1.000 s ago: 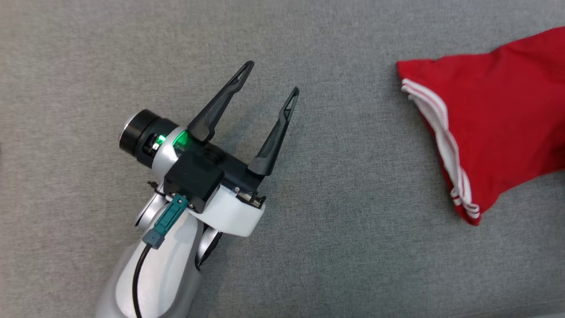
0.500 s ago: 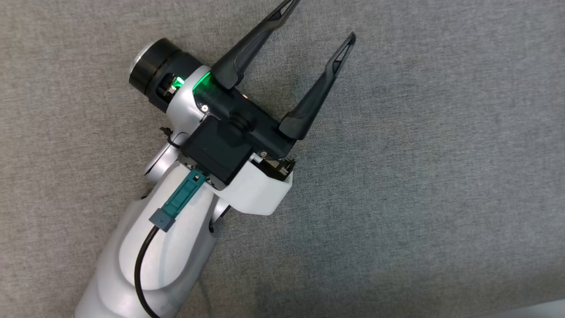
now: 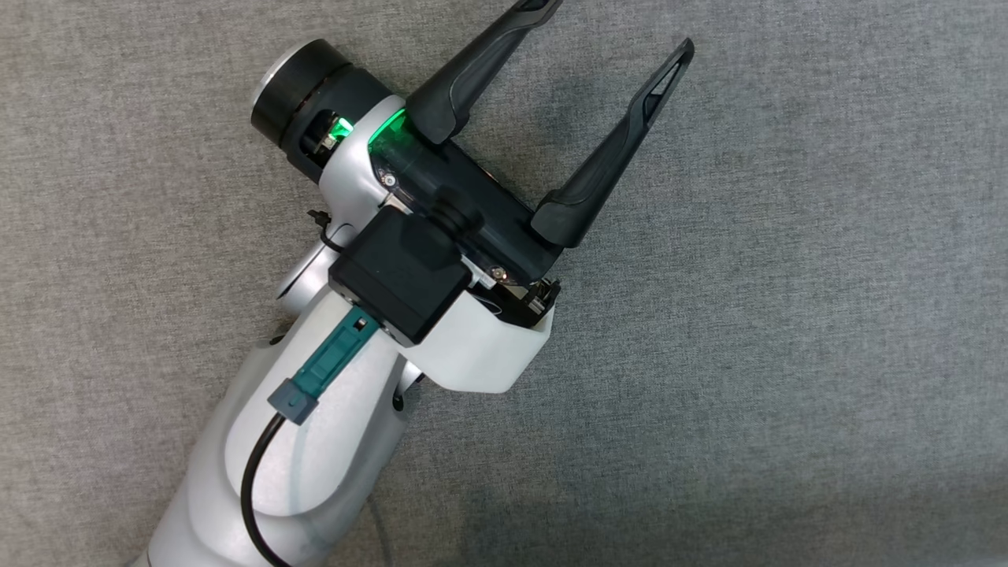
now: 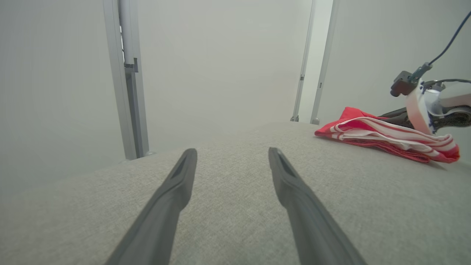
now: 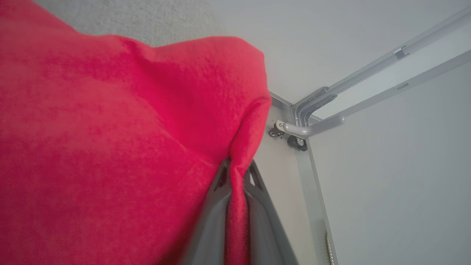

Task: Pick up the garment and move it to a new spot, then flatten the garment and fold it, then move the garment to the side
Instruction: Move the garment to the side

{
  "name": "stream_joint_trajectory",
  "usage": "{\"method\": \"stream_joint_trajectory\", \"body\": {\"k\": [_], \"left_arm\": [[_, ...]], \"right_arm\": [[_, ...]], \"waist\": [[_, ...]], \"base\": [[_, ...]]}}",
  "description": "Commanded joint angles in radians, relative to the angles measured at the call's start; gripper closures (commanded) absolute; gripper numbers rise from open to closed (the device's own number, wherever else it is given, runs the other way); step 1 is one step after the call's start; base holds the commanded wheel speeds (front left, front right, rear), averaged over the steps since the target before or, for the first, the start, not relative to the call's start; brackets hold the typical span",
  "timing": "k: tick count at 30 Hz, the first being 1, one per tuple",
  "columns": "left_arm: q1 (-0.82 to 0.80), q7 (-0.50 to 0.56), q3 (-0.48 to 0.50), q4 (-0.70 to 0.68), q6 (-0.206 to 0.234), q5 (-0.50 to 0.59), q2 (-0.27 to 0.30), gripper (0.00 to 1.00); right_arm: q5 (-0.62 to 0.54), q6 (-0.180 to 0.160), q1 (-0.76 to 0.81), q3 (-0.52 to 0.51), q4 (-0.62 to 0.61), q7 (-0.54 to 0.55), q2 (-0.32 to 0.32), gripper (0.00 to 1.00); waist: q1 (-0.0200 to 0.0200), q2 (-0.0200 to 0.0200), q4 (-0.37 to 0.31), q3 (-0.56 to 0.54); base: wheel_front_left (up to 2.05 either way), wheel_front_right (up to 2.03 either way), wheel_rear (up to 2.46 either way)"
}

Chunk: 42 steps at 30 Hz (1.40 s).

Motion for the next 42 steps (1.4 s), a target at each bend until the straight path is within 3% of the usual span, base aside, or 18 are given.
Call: {"method": "stream_joint_trajectory", "body": {"k": [1,2,3,10,18,26,34,40,42], "left_arm": [[0.030,0.009,0.021,0.067,0.001,0.002,0.047,0.00],[0.033,0.009,0.021,0.068,0.001,0.001,0.047,0.00],[0.036,0.009,0.022,0.067,0.002,-0.001,0.047,0.00],[0.059,0.008,0.025,0.058,0.015,-0.024,0.028,0.00],[0.144,0.006,0.069,0.059,0.045,-0.054,0.017,0.00],[0.301,0.006,0.198,0.071,0.065,-0.067,0.016,0.00],[0.443,0.006,0.346,0.054,0.079,-0.093,0.016,0.00],[0.535,0.006,0.384,0.070,0.085,-0.113,0.016,0.00],[0.547,0.006,0.386,0.072,0.088,-0.118,0.016,0.00]], "right_arm": [[0.001,-0.002,-0.019,-0.013,0.012,-0.001,-0.003,1.00],[0.004,-0.002,-0.023,-0.020,0.021,0.007,0.011,0.74],[-0.003,-0.002,-0.027,-0.024,0.033,0.015,0.017,0.00],[-0.034,-0.001,-0.050,-0.040,0.047,0.023,0.052,0.00],[-0.034,-0.001,-0.029,-0.015,-0.036,-0.003,0.132,0.00],[0.002,-0.001,0.048,0.016,-0.186,-0.005,0.277,0.00],[-0.026,-0.001,0.208,-0.004,-0.358,-0.016,0.432,0.00],[-0.083,-0.001,0.366,-0.022,-0.436,-0.045,0.565,0.00],[-0.094,-0.001,0.389,-0.023,-0.445,-0.049,0.582,0.00]], "waist": [[0.0000,-0.0001,0.004,-0.002],[0.0000,-0.0001,0.006,-0.004],[0.0000,-0.0001,0.008,-0.008],[0.0000,-0.0001,0.022,-0.076],[0.0000,-0.0001,0.037,-0.262],[0.0000,-0.0001,0.059,-0.458],[0.0000,-0.0001,0.104,-0.570],[0.0000,-0.0001,0.136,-0.645],[0.0000,-0.0001,0.140,-0.655]], "base": [[0.00,0.00,0.00],[0.00,0.00,0.00],[0.00,0.00,0.00],[0.00,0.00,0.00],[0.00,0.00,0.00],[0.00,0.00,0.00],[0.00,0.00,0.00],[0.00,0.00,0.00],[0.00,0.00,0.00]]}}
